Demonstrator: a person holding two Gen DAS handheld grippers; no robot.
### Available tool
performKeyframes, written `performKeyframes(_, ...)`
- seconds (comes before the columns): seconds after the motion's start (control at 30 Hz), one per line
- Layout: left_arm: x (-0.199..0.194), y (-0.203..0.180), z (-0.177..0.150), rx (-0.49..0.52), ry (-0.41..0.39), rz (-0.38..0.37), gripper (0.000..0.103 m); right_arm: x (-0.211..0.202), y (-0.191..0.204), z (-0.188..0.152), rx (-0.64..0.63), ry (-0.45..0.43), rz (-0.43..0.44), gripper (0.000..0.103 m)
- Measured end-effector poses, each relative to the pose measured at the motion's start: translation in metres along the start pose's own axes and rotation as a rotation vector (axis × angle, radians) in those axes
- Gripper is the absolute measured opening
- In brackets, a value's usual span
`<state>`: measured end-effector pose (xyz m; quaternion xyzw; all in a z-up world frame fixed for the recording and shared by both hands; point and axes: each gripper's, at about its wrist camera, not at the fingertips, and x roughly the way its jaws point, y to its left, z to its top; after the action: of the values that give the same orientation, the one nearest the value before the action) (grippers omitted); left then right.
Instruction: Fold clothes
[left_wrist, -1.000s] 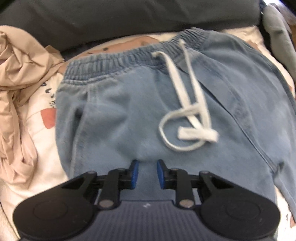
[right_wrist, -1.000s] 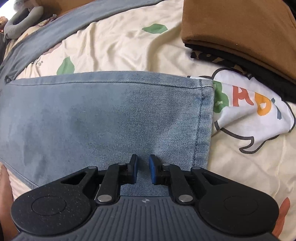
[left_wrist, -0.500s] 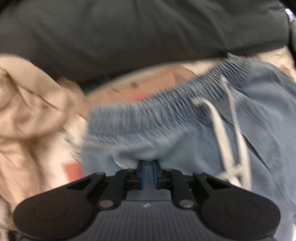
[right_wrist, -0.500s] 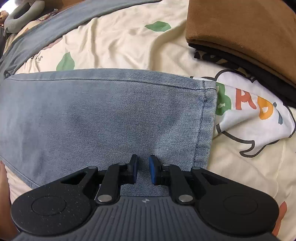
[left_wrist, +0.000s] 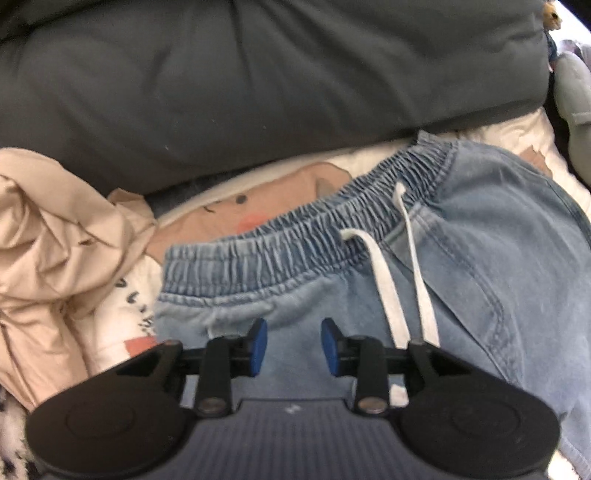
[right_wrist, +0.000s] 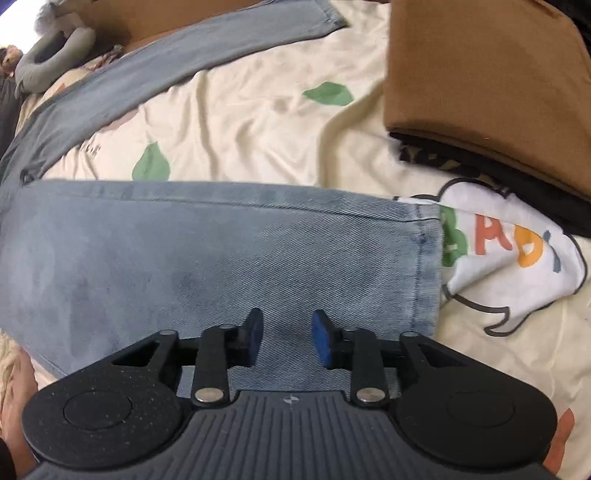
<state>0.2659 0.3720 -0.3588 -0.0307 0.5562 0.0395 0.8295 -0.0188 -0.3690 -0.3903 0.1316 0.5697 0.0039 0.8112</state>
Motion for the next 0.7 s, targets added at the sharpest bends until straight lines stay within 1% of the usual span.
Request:
performKeyframes(0.1, 0.017, -0.004, 0.0, 0.034, 0.004, 0.033, 0.035, 0.008, 0.004, -0.003, -0.027, 0.022, -0.005, 0.038)
performKeyframes(0.17, 0.031, 0.001, 0.003, 0.033, 0.02, 0.053, 0.035, 0.011, 0.0, -0.009, -0.025, 0.032, -0.007, 0.039)
performKeyframes(0.23, 0.041, 0.011, 0.006, 0.003, 0.035, 0.041, 0.033, 0.013, -0.003, -0.013, -0.023, 0.036, -0.003, 0.039)
performKeyframes(0.3, 0.048, 0.015, 0.008, 0.017, 0.032, 0.031, 0.033, 0.015, -0.003, -0.01, -0.019, 0.055, -0.004, 0.039)
performKeyframes(0.37, 0.047, 0.014, 0.009, 0.047, 0.037, 0.031, 0.033, 0.016, -0.001, -0.001, -0.011, 0.093, -0.015, 0.04)
performKeyframes(0.43, 0.041, 0.014, 0.012, 0.034, 0.071, 0.068, 0.025, 0.013, 0.002, 0.01, -0.004, 0.103, -0.006, 0.04)
performKeyframes(0.5, 0.032, 0.014, 0.016, 0.018, 0.103, 0.1, 0.024, 0.009, 0.005, 0.019, 0.0, 0.112, 0.0, 0.04)
performKeyframes(0.53, 0.026, 0.014, 0.018, 0.01, 0.119, 0.11, 0.03, 0.008, 0.007, 0.023, 0.0, 0.115, 0.001, 0.04)
performKeyframes(0.57, 0.018, 0.012, 0.021, 0.02, 0.112, 0.126, 0.035, 0.007, 0.007, 0.028, 0.002, 0.121, -0.001, 0.04)
performKeyframes(0.6, 0.01, 0.009, 0.026, 0.03, 0.096, 0.144, 0.045, 0.007, 0.007, 0.032, 0.006, 0.123, -0.006, 0.04)
performKeyframes(0.63, 0.002, 0.006, 0.032, 0.04, 0.078, 0.163, 0.049, 0.007, 0.006, 0.036, 0.011, 0.124, -0.01, 0.04)
performKeyframes(0.67, -0.006, 0.003, 0.037, 0.05, 0.061, 0.182, 0.049, 0.008, 0.005, 0.04, 0.018, 0.121, -0.014, 0.04)
performKeyframes(0.7, -0.013, -0.001, 0.044, 0.054, 0.046, 0.185, 0.049, 0.009, 0.005, 0.044, 0.021, 0.112, -0.017, 0.04)
